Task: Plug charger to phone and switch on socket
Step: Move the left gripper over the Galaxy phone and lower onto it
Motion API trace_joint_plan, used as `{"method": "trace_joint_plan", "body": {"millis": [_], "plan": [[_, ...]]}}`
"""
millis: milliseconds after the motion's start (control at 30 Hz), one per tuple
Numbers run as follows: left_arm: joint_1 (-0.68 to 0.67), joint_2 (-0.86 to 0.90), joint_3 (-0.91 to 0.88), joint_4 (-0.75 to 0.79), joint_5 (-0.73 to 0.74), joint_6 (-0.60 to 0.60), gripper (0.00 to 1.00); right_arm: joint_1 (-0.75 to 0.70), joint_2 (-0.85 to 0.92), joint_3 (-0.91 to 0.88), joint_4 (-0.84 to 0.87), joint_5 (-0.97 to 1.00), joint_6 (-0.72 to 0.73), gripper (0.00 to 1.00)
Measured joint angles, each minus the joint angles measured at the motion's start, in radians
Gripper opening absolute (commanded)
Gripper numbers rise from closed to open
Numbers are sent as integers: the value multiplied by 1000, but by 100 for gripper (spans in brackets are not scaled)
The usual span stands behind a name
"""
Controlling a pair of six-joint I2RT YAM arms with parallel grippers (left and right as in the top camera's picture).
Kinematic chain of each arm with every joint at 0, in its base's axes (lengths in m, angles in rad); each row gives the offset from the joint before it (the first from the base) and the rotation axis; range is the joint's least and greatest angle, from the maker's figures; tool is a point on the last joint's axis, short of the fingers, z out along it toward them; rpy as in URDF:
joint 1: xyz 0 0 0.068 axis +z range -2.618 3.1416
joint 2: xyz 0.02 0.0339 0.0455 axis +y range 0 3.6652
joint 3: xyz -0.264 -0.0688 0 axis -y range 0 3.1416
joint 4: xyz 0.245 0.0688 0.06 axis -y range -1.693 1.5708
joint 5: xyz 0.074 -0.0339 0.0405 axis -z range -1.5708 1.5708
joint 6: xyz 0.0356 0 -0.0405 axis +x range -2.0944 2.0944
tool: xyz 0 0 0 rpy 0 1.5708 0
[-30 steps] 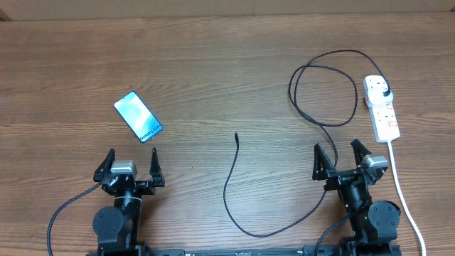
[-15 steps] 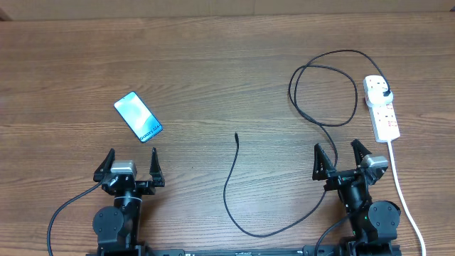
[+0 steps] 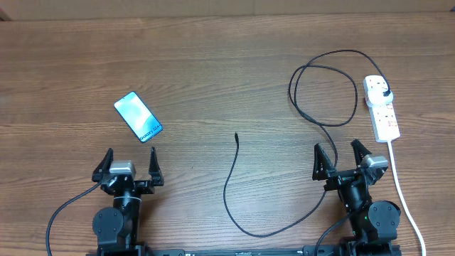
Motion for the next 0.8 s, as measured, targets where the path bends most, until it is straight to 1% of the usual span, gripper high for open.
{"method": "trace_joint_plan", "body": {"millis": [233,333,400,467,567,600,633,667,700,733,767,800], "plan": [[0,0,2,0,60,0,100,0,0,0,0,0,0,100],[0,4,39,-83,73,0,100,0,0,0,0,1,0,100],[0,53,125,-143,77,0,100,0,0,0,0,1,0,100],[0,135,208,-175,80,0,100,0,-1,0,-1,0,0,100],[0,361,374,-210,81,0,100,0,-2,0,0,0,0,100],[0,461,445,-229,81,0,100,0,-2,0,0,0,0,100],[0,495,469,-242,80,0,100,0,-2,0,0,1,0,100],[0,575,539,-313,80,0,100,0,-3,0,0,1,0,100],[0,710,657,-387,80,0,100,0,-3,0,0,0,0,100],[0,789,727,-442,80,0,100,0,-3,0,0,0,1,100],[0,851,798,-538,80,0,100,0,-4,0,-1,0,0,100],[0,984,951,-664,80,0,100,0,-3,0,0,0,0,100]]}}
